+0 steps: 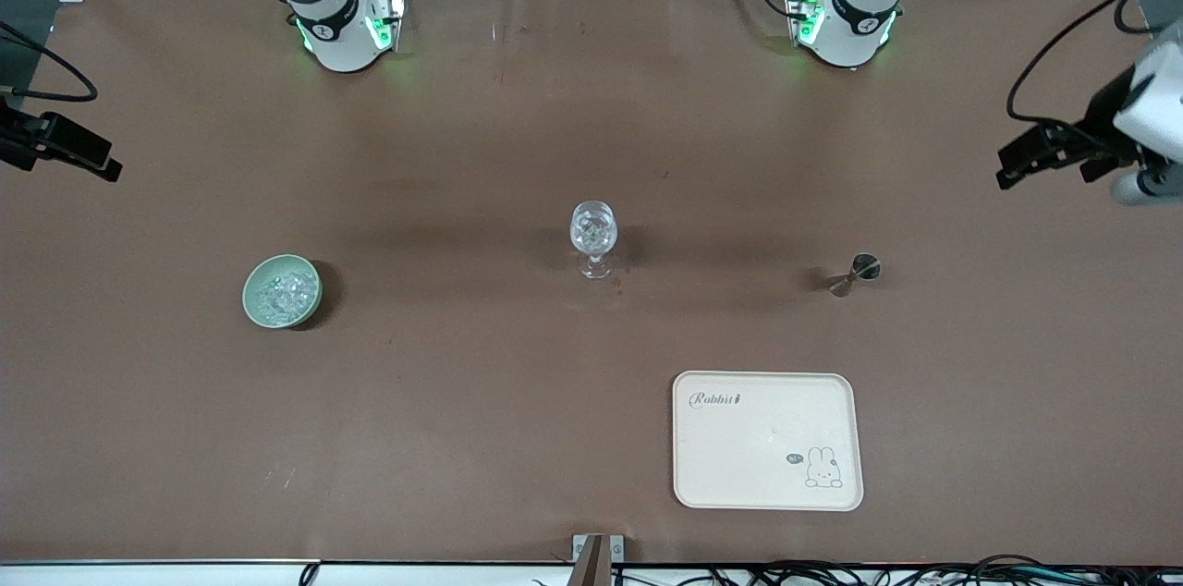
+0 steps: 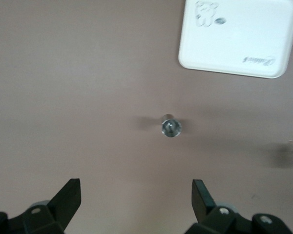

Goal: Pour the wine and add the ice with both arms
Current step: 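Reach the left gripper toward the jigger while the right gripper reaches the bowl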

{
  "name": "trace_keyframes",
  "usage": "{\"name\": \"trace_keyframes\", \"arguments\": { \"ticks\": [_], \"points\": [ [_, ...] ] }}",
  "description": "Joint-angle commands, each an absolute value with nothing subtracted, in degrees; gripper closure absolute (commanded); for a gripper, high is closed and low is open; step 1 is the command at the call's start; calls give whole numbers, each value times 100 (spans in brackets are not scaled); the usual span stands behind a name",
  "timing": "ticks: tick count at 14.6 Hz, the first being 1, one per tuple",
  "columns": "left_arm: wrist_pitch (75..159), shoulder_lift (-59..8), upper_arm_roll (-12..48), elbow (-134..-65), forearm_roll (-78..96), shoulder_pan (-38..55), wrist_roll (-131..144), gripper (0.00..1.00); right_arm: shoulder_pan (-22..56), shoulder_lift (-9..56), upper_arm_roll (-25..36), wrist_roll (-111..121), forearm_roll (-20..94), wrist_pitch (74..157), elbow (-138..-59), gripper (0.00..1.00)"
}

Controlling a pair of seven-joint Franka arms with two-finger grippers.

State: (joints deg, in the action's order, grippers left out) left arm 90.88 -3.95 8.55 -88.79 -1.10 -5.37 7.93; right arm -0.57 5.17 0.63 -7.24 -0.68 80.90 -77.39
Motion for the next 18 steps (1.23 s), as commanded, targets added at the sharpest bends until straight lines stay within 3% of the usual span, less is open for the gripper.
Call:
{"name": "trace_keyframes", "arguments": {
  "ticks": [1, 4, 10, 14, 18],
  "points": [
    [9157, -983, 870, -8604, -132, -597, 1027, 0, -97, 510, 53, -686, 26, 8042, -7690, 0],
    [9211, -1431, 870, -8613, 305, -860, 2202, 0, -70, 518, 53, -686, 26, 8042, -7690, 0],
    [9623, -2960, 870, -8613, 1625, -1502, 2953, 0, 35, 553, 44, -686, 79, 8156, -7988, 0],
    [9791, -3725, 870, -8613, 2256, -1739, 3558, 0, -17, 563, 44, -345, 88, 9120, -9014, 0],
    [9756, -4288, 870, -8701, 3057, -1951, 4007, 0, -202, 562, 62, 18, 79, 10815, -10534, 0]
  ]
}}
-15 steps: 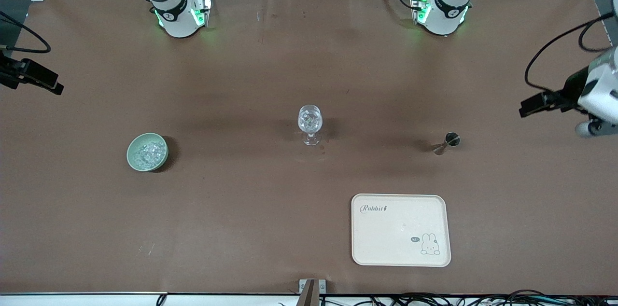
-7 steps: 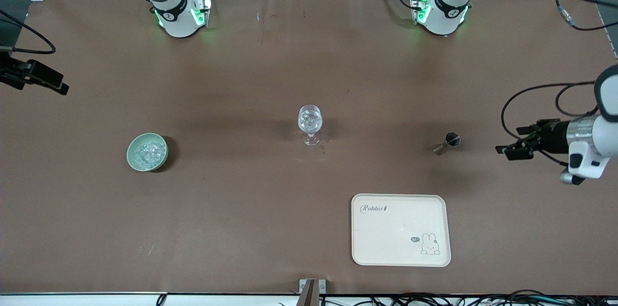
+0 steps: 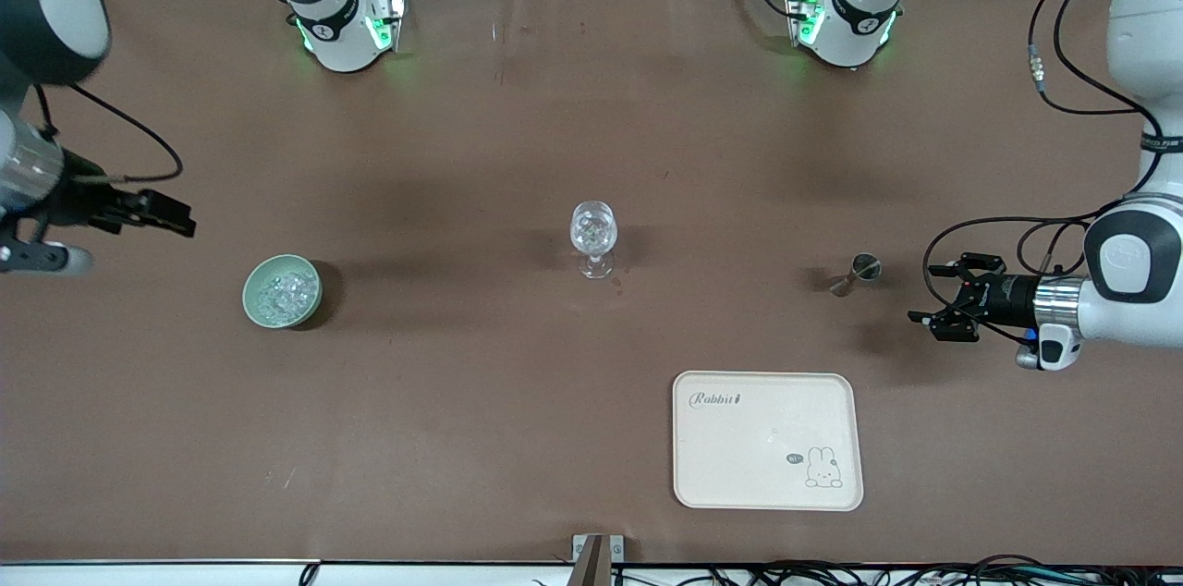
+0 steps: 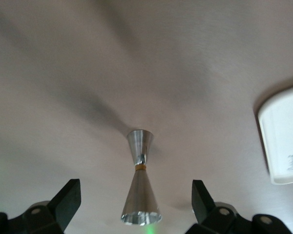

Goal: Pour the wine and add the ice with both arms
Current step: 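Grasp the silver jigger with the left gripper while the right gripper lowers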

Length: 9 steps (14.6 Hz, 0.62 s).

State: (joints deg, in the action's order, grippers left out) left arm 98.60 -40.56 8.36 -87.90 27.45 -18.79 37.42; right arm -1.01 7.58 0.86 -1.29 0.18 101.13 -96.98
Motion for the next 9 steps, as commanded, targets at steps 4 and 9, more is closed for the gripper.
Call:
{"name": "trace_keyframes", "arguments": {
  "ticks": [4, 9],
  "points": [
    [9712, -4614, 879, -8806, 3550, -1969, 4298, 1, -237, 728, 62, 114, 79, 12732, -11951, 0],
    [9431, -4711, 879, -9070, 4025, -1899, 4211, 15, -237, 1475, 62, 114, 70, 13649, -12270, 3]
  ]
}}
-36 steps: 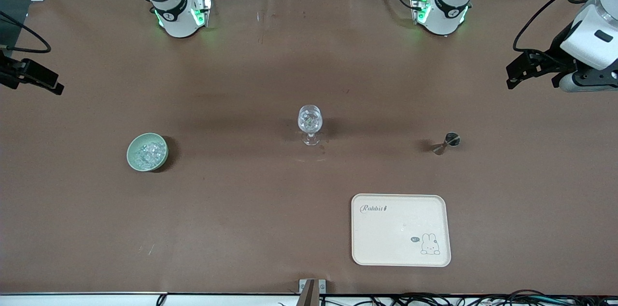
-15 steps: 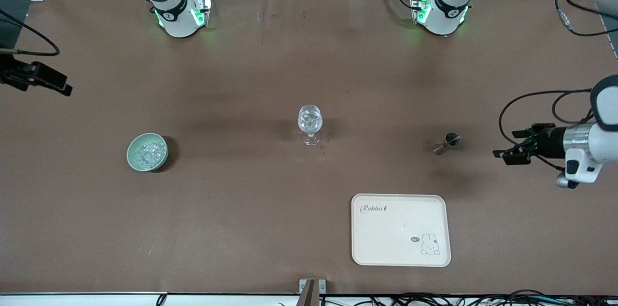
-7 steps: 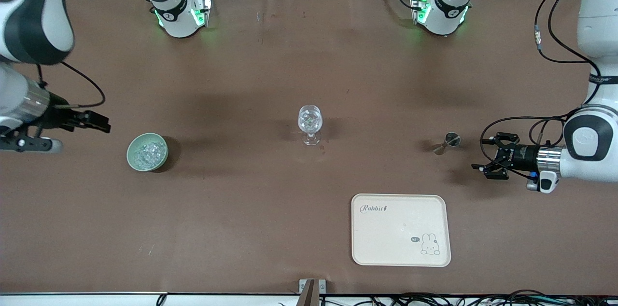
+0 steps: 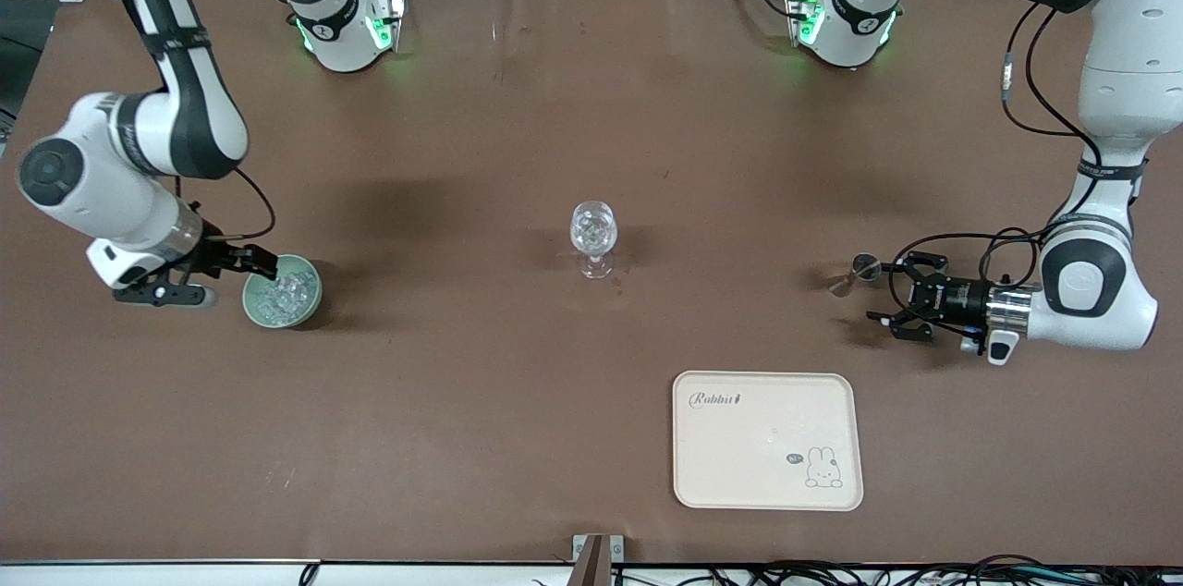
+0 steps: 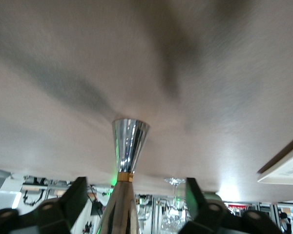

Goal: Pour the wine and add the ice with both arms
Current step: 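Grasp the silver jigger with the left gripper while the right gripper lowers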

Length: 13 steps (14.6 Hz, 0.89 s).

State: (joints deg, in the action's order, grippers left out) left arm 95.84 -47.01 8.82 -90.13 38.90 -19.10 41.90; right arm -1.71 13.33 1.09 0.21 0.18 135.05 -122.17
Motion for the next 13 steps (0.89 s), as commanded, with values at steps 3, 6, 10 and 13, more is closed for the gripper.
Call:
{"name": "trace_keyframes", "arguments": {
  "ticks": [3, 6, 10, 13],
  "points": [
    [9308, -4790, 888, -9079, 4017, -1890, 4061, 19, -229, 1748, 62, 114, 70, 13974, -12287, 12],
    [9281, -4878, 888, -9079, 4017, -1890, 3772, 27, -220, 1872, 62, 114, 53, 13983, -12313, 27],
    [9264, -4887, 923, -9070, 4025, -1890, 3727, 41, -220, 1890, 62, 114, 53, 14036, -12392, 39],
    [9264, -4896, 940, -9070, 4034, -1890, 3718, 50, -229, 1960, 53, 105, 53, 14071, -12393, 45]
  ]
}}
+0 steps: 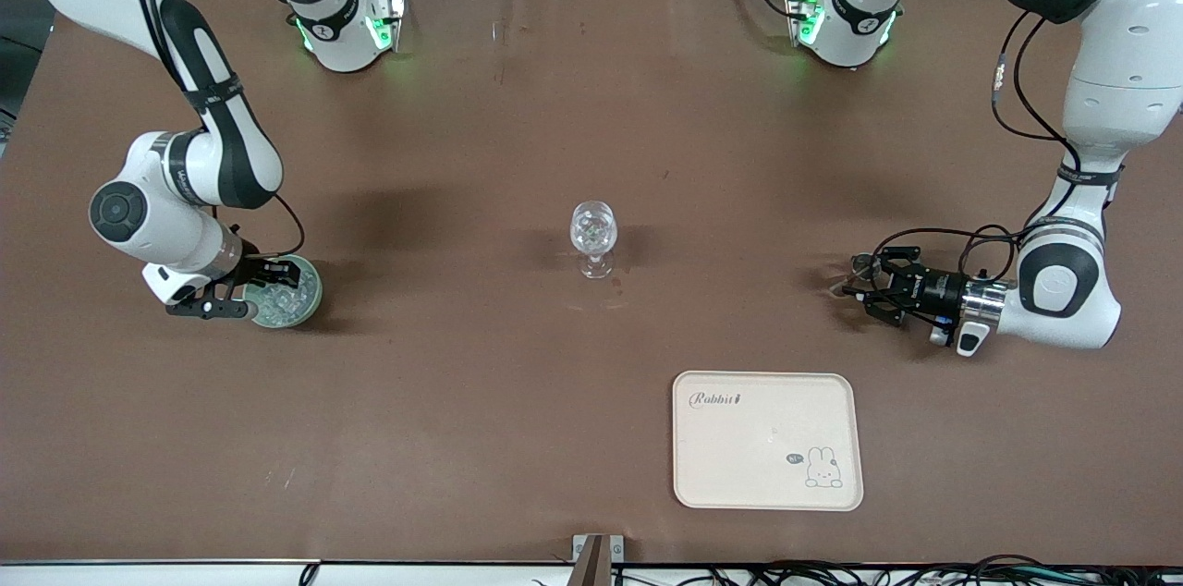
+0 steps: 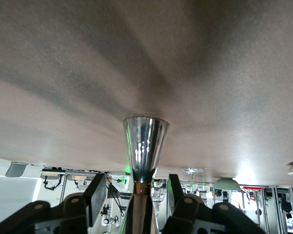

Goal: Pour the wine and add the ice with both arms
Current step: 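Pinch an ice cube with the right gripper while the left gripper carries the jigger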

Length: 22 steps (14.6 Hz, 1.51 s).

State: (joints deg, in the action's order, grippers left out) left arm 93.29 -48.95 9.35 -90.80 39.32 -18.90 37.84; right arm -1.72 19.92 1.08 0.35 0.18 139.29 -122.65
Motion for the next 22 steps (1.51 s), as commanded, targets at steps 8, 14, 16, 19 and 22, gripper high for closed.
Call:
{"name": "trace_keyframes", "arguments": {
  "ticks": [8, 14, 16, 19, 22],
  "points": [
    [9264, -4887, 975, -9044, 4052, -1881, 3735, 99, -220, 2030, 44, 97, 70, 14071, -12393, 51],
    [9105, -4808, 1379, -8948, 4623, -1680, 4015, 99, -211, 2057, 44, 97, 79, 14080, -12393, 55],
    [9114, -4747, 1616, -8799, 4623, -1547, 4497, 99, -211, 2057, 44, 97, 79, 14080, -12393, 58],
    [9298, -4667, 2099, -8736, 4623, -1529, 5175, 100, -211, 2065, 35, 88, 79, 14080, -12393, 58],
    [9605, -4509, 2538, -8745, 4623, -1529, 5631, 100, -211, 2083, 35, 88, 79, 14089, -12393, 60]
  ]
}}
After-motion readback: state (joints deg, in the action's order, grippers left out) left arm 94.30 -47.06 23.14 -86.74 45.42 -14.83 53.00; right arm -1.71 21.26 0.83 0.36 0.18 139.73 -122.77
